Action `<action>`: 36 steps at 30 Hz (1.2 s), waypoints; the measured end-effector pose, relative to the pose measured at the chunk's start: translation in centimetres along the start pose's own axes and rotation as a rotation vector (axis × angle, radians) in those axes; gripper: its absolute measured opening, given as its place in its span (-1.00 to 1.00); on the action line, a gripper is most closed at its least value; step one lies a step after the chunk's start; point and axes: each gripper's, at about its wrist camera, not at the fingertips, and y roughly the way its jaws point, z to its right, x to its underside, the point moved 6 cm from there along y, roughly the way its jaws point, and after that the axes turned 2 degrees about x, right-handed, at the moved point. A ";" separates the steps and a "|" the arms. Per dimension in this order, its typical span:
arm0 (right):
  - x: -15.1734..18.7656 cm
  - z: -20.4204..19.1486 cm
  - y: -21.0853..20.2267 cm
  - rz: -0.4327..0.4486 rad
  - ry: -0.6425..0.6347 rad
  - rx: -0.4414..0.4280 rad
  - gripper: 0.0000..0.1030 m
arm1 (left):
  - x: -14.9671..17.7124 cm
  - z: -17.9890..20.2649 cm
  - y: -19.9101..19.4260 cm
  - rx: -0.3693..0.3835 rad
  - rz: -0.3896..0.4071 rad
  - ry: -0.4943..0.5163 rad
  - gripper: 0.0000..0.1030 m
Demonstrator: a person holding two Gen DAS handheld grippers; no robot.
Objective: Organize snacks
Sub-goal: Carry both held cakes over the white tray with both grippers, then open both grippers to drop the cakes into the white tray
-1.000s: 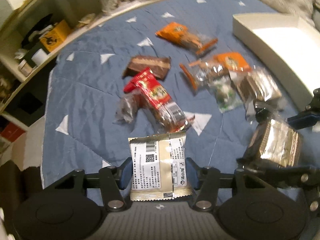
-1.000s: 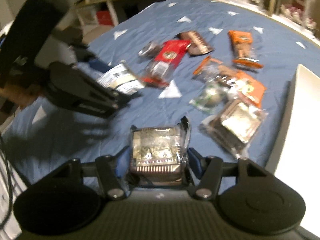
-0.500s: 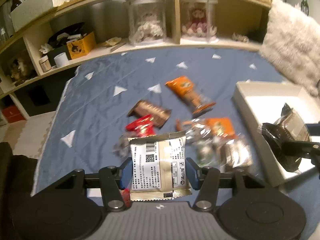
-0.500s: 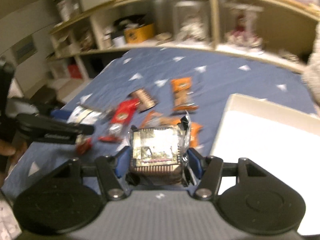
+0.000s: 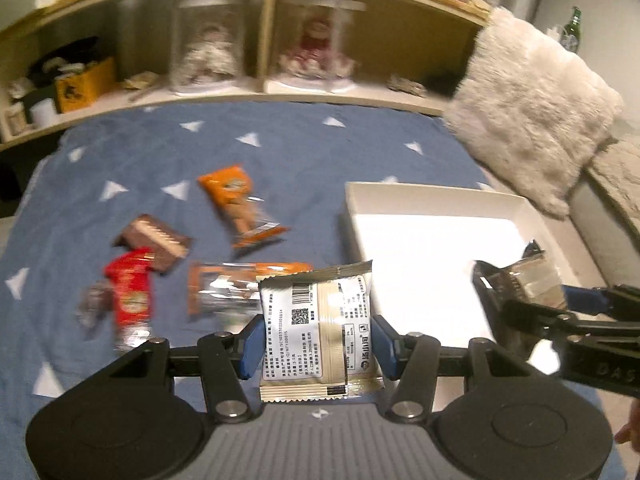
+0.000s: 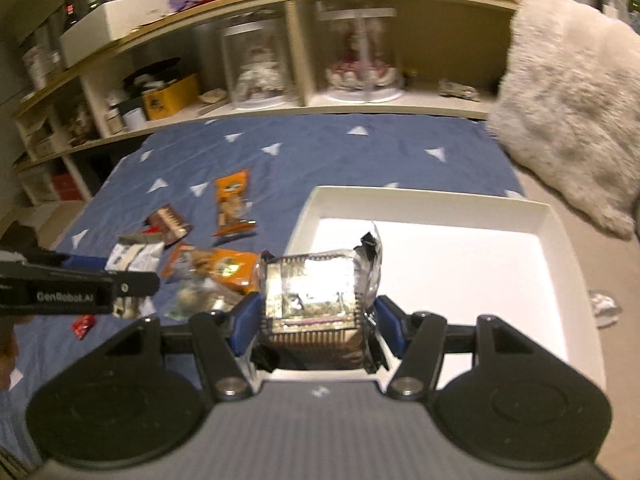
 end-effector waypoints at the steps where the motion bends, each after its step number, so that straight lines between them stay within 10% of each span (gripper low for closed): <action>1: 0.2 0.6 -0.1 -0.003 0.011 0.009 0.30 | 0.0 0.7 0.3 0.005 -0.006 0.002 0.10; 20: 3.5 8.0 2.0 -0.164 0.219 0.108 0.31 | 2.1 7.9 6.9 0.119 -0.212 -0.121 0.11; 36: 3.4 9.0 3.9 -0.207 0.277 0.068 0.36 | 1.7 7.2 6.8 0.116 -0.222 -0.058 0.39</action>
